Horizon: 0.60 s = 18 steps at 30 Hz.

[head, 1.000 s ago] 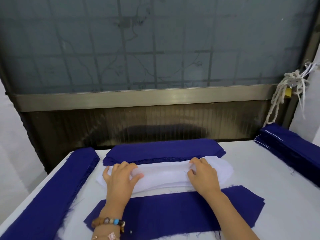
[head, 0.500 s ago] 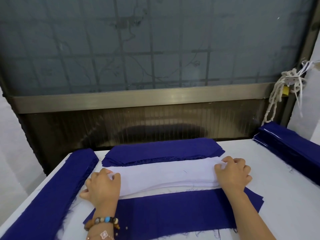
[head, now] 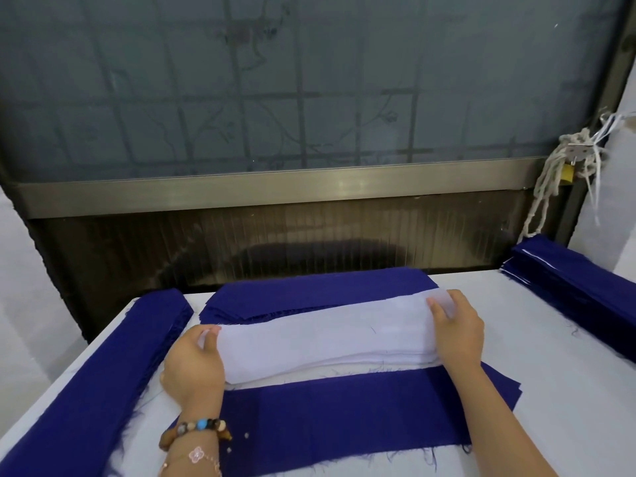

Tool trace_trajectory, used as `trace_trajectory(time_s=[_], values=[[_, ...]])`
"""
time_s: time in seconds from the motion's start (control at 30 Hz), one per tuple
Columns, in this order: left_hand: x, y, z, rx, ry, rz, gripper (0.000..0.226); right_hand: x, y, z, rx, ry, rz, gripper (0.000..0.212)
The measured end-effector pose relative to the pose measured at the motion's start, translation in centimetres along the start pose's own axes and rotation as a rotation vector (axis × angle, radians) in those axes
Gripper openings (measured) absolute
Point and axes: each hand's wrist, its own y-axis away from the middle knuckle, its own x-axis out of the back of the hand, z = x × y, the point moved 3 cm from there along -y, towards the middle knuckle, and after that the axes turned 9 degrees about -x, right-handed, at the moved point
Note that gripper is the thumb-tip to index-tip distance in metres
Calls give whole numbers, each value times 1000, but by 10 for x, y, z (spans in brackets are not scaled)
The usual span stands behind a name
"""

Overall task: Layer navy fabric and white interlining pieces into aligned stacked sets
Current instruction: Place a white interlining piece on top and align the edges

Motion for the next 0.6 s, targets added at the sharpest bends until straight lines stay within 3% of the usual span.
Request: trace_trajectory(time_s=[0.17,0.3,0.47,0.6], values=[[11,-6,19,-144,231,41,14,7,1,-1,-81,-64,21,38],[25,-13,27,-212,269,-2,9,19,2,-1,-124,-35,-23,40],[36,-17,8,-165,313,-324,10,38,7,8,-48,70,-151,34],[48,-13,-16,-29,430,-563,10,49,12,16,11,198,-275,23]])
